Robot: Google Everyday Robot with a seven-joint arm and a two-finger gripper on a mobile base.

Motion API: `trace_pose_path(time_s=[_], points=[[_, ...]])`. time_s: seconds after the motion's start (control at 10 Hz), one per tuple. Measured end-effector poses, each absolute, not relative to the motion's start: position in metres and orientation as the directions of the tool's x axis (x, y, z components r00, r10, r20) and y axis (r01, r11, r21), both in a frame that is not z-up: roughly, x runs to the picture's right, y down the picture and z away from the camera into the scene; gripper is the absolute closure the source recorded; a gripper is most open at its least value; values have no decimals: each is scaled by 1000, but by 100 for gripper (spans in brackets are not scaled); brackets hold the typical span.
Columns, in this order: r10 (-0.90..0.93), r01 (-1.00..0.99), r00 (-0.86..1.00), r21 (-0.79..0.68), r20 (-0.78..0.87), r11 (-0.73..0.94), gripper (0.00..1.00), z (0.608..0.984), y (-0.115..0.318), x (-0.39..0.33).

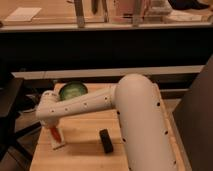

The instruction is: Place the pepper on the white sponge

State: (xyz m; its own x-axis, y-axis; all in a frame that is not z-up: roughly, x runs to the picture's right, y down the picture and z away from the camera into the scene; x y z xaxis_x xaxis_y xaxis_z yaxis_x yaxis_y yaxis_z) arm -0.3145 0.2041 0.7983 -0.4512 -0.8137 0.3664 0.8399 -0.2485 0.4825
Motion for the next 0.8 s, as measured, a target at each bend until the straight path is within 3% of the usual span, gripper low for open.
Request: trace_pose_path(time_s=[0.2, 0.8], points=[[-812, 836, -457, 488, 363, -253, 84, 798, 204, -315], [-806, 825, -472, 501, 357, -262, 84, 797, 205, -316]])
